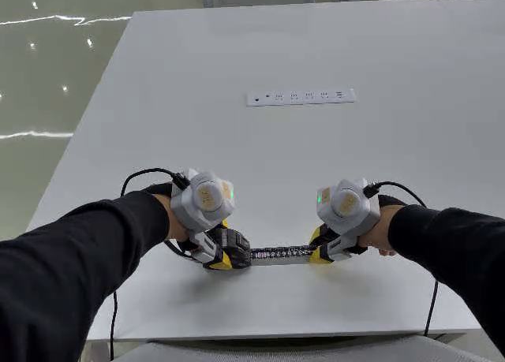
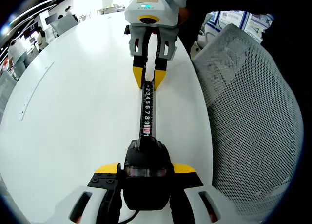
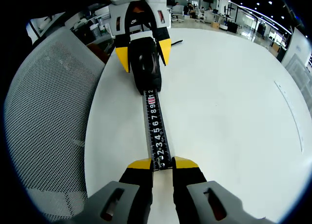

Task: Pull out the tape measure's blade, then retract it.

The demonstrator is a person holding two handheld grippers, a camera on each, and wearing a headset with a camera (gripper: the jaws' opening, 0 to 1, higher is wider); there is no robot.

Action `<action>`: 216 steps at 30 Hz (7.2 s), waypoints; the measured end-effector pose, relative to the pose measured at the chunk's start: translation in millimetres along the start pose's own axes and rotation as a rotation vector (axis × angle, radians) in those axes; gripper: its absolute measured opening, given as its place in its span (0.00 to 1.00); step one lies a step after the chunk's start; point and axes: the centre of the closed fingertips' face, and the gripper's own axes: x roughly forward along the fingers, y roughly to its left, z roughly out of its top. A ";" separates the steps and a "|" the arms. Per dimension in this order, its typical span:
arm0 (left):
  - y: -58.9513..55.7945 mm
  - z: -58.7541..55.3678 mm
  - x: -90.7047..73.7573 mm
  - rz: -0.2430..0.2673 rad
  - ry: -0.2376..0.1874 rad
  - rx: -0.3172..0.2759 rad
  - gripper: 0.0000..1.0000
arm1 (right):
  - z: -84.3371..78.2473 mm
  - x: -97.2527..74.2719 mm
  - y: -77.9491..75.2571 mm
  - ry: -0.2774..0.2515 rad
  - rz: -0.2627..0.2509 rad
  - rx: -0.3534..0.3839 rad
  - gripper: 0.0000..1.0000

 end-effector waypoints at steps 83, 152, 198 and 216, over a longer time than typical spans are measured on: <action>0.2 -0.8 0.2 -0.001 -0.011 -0.005 0.34 | -29.2 -18.0 -2.3 0.012 -0.003 0.055 0.10; 0.7 0.2 0.1 0.004 -0.021 -0.014 0.34 | -49.6 -30.2 -5.5 0.061 -0.009 0.059 0.10; 0.9 0.2 0.1 0.010 -0.020 -0.019 0.34 | -64.9 -39.9 -7.4 0.065 -0.012 0.083 0.10; 0.9 0.3 0.0 0.014 -0.023 -0.022 0.34 | -70.0 -43.1 -8.3 0.063 -0.015 0.102 0.10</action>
